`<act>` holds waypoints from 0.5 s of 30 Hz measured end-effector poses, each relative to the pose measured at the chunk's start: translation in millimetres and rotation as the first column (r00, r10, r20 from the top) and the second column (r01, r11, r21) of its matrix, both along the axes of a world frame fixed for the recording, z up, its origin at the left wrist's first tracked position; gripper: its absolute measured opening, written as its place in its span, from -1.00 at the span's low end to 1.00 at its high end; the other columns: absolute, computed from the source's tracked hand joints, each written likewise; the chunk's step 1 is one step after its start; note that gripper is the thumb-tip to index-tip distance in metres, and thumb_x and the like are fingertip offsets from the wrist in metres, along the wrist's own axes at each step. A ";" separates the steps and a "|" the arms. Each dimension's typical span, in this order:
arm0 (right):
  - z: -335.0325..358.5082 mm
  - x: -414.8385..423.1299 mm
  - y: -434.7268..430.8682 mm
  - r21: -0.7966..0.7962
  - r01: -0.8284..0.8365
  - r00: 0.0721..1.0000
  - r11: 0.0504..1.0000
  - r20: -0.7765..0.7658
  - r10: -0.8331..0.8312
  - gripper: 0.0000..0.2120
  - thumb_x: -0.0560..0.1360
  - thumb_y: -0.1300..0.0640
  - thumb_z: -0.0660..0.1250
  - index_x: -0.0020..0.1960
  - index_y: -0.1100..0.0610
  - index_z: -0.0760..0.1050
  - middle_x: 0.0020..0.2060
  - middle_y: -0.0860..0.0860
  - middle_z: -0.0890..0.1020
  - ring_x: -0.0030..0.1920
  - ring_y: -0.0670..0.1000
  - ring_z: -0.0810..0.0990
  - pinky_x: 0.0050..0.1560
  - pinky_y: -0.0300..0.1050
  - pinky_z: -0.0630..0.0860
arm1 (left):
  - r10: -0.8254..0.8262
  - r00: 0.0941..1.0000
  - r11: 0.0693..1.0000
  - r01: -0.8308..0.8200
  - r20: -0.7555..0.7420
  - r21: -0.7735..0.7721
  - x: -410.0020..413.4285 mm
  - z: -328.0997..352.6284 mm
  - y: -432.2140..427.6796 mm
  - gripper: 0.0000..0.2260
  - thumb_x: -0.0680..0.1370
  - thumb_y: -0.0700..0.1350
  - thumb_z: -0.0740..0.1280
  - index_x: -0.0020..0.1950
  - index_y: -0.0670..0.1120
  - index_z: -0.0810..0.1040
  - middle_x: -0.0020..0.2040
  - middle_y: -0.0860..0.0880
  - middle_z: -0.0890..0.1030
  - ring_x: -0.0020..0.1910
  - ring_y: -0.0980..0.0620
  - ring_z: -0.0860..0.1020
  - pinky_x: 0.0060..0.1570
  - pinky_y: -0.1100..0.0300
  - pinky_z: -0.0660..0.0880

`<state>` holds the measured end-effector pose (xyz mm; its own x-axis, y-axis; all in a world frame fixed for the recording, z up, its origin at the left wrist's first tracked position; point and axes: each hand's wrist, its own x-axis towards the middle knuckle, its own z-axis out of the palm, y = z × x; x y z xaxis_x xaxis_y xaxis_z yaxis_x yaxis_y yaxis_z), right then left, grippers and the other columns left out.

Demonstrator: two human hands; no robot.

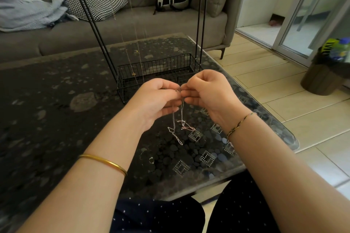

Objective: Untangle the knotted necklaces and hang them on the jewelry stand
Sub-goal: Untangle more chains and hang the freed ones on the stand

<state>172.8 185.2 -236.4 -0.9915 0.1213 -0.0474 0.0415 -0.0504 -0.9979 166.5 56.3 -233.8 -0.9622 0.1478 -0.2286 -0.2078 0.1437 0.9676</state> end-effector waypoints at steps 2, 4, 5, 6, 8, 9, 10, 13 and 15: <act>0.4 0.3 0.3 0.009 0.007 1.000 1.000 -0.006 -0.006 -0.84 0.52 0.35 0.20 -0.22 0.20 0.39 -0.30 0.09 0.62 -0.35 -0.04 0.60 -0.32 -0.22 0.57 | -0.003 1.000 1.000 0.003 -0.013 -0.005 0.7 -0.3 0.1 -0.87 0.52 -0.30 0.36 0.04 -0.15 0.56 -0.08 -0.10 0.65 -0.16 0.04 0.62 -0.06 0.13 0.61; 0.7 -0.1 0.0 0.020 0.020 1.000 1.000 -0.010 -0.020 -0.83 0.52 0.36 0.20 -0.22 0.19 0.39 -0.31 0.09 0.61 -0.36 -0.04 0.59 -0.32 -0.21 0.57 | 0.011 1.000 1.000 -0.011 -0.027 -0.015 1.1 0.1 0.4 -0.89 0.52 -0.29 0.36 0.02 -0.15 0.56 -0.08 -0.11 0.64 -0.15 0.03 0.62 -0.08 0.14 0.61; 0.5 -0.1 -0.6 0.036 0.028 1.000 0.999 -0.011 -0.028 -0.83 0.51 0.36 0.19 -0.23 0.19 0.39 -0.31 0.08 0.61 -0.37 -0.05 0.58 -0.33 -0.22 0.56 | 0.024 0.999 1.000 -0.025 -0.032 -0.016 1.0 0.1 0.5 -0.90 0.53 -0.30 0.36 0.00 -0.15 0.56 -0.08 -0.11 0.64 -0.15 0.03 0.62 -0.09 0.14 0.62; 0.3 0.2 -1.0 0.057 0.037 0.999 0.998 -0.012 -0.037 -0.83 0.51 0.35 0.19 -0.22 0.18 0.39 -0.31 0.07 0.60 -0.36 -0.05 0.56 -0.34 -0.23 0.54 | 0.039 0.999 0.999 -0.040 -0.036 -0.014 0.9 0.1 0.6 -0.90 0.52 -0.30 0.35 0.00 -0.15 0.56 -0.10 -0.11 0.64 -0.16 0.03 0.62 -0.09 0.14 0.62; -0.4 0.2 -2.0 0.079 0.045 0.999 0.996 -0.008 -0.045 -0.85 0.51 0.34 0.19 -0.20 0.16 0.38 -0.31 0.06 0.57 -0.35 -0.05 0.53 -0.35 -0.24 0.52 | 0.068 0.997 0.998 -0.068 -0.043 -0.006 0.3 0.6 0.8 -0.91 0.52 -0.32 0.35 -0.01 -0.16 0.56 -0.12 -0.10 0.63 -0.17 0.03 0.62 -0.07 0.13 0.62; -0.4 0.3 -2.3 0.070 0.039 0.999 0.997 0.001 -0.039 -0.85 0.52 0.33 0.18 -0.18 0.15 0.39 -0.31 0.05 0.55 -0.35 -0.05 0.51 -0.36 -0.24 0.50 | 0.079 0.996 0.997 -0.079 -0.044 0.002 0.3 1.1 1.1 -0.91 0.52 -0.32 0.35 -0.02 -0.16 0.56 -0.13 -0.10 0.63 -0.17 0.03 0.62 -0.07 0.13 0.62; 0.0 0.2 -2.6 0.056 0.025 1.000 0.998 0.014 -0.025 -0.86 0.53 0.31 0.18 -0.17 0.14 0.39 -0.32 0.05 0.53 -0.35 -0.05 0.49 -0.37 -0.24 0.49 | 0.089 0.995 0.996 -0.088 -0.042 0.014 0.3 1.7 1.4 -0.91 0.52 -0.33 0.35 -0.04 -0.16 0.56 -0.14 -0.09 0.63 -0.18 0.03 0.62 -0.06 0.13 0.62; 0.8 0.7 -3.5 0.063 -0.030 0.998 0.998 0.063 0.026 -0.89 0.53 0.27 0.20 -0.12 0.18 0.48 -0.37 0.02 0.48 -0.39 -0.07 0.44 -0.39 -0.26 0.45 | 0.122 0.992 0.991 -0.119 -0.044 0.060 0.4 3.7 1.6 -0.89 0.52 -0.34 0.35 -0.10 -0.14 0.56 -0.15 -0.08 0.62 -0.18 0.05 0.61 -0.08 0.15 0.61; 0.0 1.4 -4.3 0.135 -0.057 0.996 0.989 0.078 0.047 -0.87 0.53 0.27 0.22 -0.11 0.24 0.54 -0.40 0.01 0.47 -0.40 -0.08 0.43 -0.42 -0.29 0.44 | 0.135 0.989 0.988 -0.130 -0.053 0.084 0.4 4.7 1.3 -0.88 0.51 -0.34 0.35 -0.12 -0.13 0.56 -0.13 -0.08 0.62 -0.16 0.06 0.61 -0.11 0.17 0.60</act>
